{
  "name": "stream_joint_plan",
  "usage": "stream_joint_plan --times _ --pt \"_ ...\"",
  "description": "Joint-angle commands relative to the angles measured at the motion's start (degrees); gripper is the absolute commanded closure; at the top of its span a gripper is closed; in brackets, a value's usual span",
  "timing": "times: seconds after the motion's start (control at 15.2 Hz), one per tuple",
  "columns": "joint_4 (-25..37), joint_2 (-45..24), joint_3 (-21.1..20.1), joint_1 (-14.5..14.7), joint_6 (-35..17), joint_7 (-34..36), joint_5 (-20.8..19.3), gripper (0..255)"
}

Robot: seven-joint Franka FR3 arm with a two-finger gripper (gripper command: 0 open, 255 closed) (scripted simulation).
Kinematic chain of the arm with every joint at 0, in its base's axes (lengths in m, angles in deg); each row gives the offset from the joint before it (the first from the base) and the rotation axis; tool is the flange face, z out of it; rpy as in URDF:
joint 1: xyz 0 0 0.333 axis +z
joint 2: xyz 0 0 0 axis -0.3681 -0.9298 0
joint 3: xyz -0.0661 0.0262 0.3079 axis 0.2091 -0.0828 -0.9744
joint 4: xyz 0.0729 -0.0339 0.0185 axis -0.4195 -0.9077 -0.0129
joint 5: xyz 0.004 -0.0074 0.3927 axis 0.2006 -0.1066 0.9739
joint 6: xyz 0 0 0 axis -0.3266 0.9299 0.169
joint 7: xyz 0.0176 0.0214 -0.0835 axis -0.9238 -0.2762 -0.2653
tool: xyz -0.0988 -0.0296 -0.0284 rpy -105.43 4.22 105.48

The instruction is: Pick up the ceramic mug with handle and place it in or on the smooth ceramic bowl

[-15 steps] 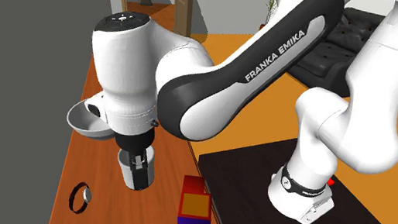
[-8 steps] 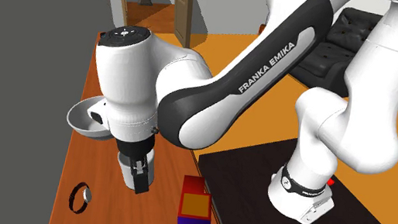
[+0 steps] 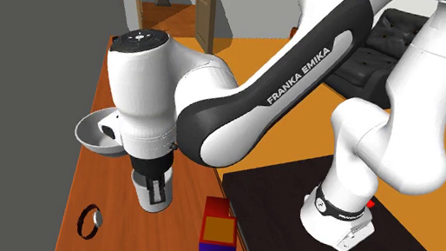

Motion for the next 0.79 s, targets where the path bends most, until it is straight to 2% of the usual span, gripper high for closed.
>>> stream_joint_plan --times 0.0,0.26,0.73 --pt "0.01 0.01 0.0 0.0 0.0 0.0 0.0 255" --pt "0.0 0.0 0.0 0.0 -0.01 0.0 0.0 255" --pt "2.46 3.24 -0.08 0.08 5.67 -0.42 0.27 255"
